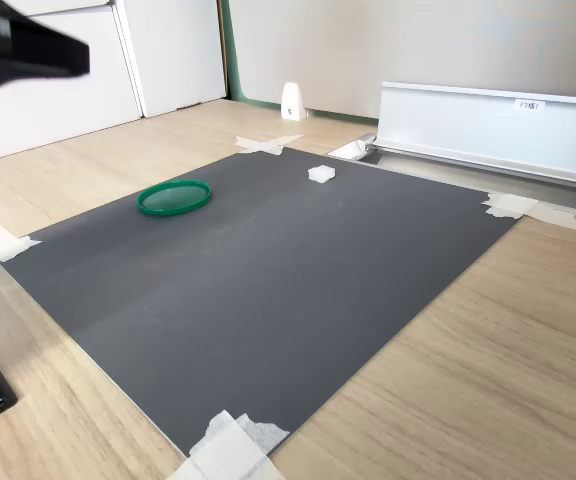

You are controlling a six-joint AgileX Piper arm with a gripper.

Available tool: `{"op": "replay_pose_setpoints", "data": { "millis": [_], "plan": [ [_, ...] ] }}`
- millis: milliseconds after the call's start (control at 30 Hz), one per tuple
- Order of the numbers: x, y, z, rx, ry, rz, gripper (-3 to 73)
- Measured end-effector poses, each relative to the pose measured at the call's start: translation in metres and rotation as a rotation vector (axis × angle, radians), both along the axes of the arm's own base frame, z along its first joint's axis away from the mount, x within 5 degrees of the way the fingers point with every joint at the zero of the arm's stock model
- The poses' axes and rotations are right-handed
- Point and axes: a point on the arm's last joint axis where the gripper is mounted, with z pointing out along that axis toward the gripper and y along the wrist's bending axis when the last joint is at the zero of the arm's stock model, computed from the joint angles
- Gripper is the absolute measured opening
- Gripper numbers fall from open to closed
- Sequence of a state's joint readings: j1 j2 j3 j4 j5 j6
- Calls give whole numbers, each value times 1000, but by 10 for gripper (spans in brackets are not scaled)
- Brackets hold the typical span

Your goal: Grasp a white terminal and put it on the green lid.

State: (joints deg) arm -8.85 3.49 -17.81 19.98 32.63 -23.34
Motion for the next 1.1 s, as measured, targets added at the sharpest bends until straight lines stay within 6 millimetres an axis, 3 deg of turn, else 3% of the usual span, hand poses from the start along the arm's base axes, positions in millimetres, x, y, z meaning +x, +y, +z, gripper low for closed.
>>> {"op": "replay_pose_setpoints", "data": {
  "millis": [267,467,733,900,1100],
  "plan": [
    [40,-6,41,20,138,1,-9],
    [75,-11,57,7,342,32,-9],
    [134,-25,63,-70,612,45,7],
    [173,-34,72,-111,693,48,104],
    [217,-41,80,-162,731,83,343]
  ]
}}
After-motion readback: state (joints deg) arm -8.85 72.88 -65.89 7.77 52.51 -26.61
